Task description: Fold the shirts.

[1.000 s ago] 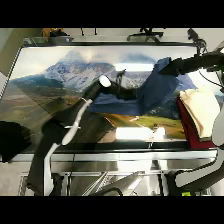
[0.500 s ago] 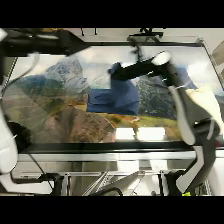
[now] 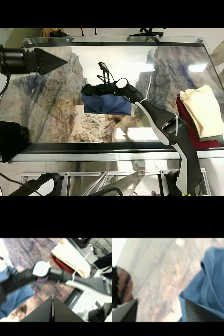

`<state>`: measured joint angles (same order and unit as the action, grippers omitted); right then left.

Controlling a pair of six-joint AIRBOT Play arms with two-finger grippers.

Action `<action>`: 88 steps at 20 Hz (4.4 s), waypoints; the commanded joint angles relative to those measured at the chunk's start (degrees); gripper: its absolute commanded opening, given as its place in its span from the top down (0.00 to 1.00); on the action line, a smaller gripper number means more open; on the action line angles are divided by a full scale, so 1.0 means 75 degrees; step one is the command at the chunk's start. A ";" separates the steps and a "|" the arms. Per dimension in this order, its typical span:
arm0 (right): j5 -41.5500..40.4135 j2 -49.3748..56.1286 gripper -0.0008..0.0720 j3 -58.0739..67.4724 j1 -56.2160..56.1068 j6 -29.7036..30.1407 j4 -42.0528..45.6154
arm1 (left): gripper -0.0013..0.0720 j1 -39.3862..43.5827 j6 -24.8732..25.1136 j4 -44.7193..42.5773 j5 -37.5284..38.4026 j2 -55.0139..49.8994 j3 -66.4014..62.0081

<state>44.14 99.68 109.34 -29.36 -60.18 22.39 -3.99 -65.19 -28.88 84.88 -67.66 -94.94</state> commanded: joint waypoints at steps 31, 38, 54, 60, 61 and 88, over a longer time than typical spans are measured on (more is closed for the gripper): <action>0.3506 -0.1373 0.96 -0.1075 0.3241 -0.0542 -0.0385 | 0.97 -0.0743 0.0338 0.0017 0.0256 0.1177 0.0959; 0.2798 -0.2643 0.96 -0.0154 0.5575 -0.1172 -0.0204 | 0.97 -0.0743 0.0251 0.0017 0.0259 0.1177 0.0959; 0.2725 -0.3337 0.96 -0.0149 0.9649 -0.1900 0.0790 | 0.97 -0.0743 0.0224 0.0020 0.0073 0.1177 0.0959; 0.3564 -0.3873 0.96 -0.0152 1.0013 -0.2541 0.2212 | 0.97 -0.0743 0.0230 0.0017 0.0061 0.1177 0.0959; 0.3885 -0.3943 0.96 -0.0154 1.0008 -0.2722 0.2658 | 0.97 -0.0743 0.0233 0.0017 0.0058 0.1177 0.0959; 0.7428 -0.5007 0.90 -0.2197 0.9978 -0.6196 0.6260 | 0.97 -0.0743 0.0230 0.0017 0.0431 0.1163 0.0959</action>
<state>103.59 62.37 93.60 45.60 -109.23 78.76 -9.52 -63.53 -28.64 88.73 -58.89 -87.77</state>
